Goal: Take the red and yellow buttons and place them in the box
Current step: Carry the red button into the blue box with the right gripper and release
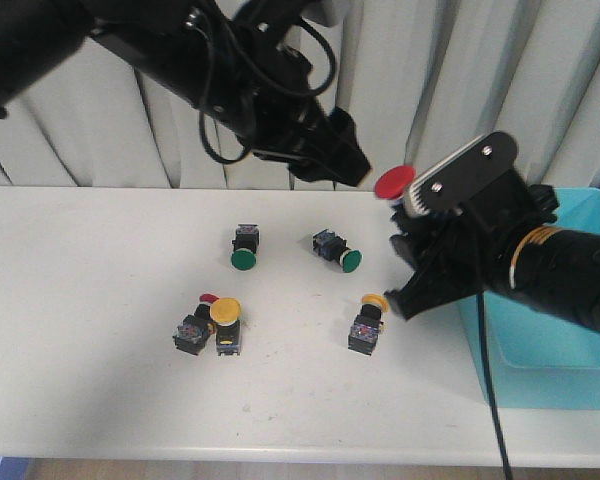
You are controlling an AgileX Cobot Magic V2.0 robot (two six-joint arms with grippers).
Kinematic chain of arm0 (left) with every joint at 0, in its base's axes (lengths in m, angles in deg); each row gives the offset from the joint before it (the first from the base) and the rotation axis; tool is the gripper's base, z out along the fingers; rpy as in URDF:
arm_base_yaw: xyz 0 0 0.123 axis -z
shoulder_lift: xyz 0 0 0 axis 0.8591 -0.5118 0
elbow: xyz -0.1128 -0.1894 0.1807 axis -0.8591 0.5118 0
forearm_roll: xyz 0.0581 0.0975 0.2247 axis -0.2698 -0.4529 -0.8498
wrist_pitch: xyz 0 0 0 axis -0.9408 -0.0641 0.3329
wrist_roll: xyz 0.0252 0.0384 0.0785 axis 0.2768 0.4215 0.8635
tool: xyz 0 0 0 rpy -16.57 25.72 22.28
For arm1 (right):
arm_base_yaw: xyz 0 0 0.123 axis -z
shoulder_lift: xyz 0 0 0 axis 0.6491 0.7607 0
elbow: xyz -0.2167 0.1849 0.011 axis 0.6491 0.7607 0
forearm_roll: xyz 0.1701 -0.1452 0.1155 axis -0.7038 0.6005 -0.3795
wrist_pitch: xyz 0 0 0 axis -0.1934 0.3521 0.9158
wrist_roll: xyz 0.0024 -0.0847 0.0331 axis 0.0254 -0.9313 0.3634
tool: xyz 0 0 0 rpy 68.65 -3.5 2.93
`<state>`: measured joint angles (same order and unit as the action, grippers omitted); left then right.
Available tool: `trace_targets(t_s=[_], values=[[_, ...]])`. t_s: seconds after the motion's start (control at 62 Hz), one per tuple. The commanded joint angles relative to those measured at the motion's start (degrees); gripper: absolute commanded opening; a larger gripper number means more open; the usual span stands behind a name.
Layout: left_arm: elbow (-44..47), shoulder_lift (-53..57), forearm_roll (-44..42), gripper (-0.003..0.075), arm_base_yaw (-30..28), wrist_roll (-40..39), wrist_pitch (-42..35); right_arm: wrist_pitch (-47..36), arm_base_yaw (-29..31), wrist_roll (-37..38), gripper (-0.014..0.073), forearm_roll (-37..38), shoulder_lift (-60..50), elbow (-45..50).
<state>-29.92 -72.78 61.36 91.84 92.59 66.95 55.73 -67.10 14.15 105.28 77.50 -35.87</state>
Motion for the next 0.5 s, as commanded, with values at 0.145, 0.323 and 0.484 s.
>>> trace_targets(t_s=[0.145, 0.323, 0.484], values=[[-1.34, 7.25, -16.75, 0.0291, -0.15, -7.37, -2.91, -2.09, 14.12, 10.27, -0.0001, 1.43, -1.23, -5.97], [-1.34, 8.26, -30.06, -0.0010, -0.15, -12.66, -1.89, 2.91, 23.24, 13.33, 0.0000, 1.29, 4.04, -9.24], [-1.34, 8.26, -35.82, -0.0007, -0.15, -16.29, -1.22, 5.71, 26.59, 13.69, 0.0003, 0.59, 13.15, -11.42]])
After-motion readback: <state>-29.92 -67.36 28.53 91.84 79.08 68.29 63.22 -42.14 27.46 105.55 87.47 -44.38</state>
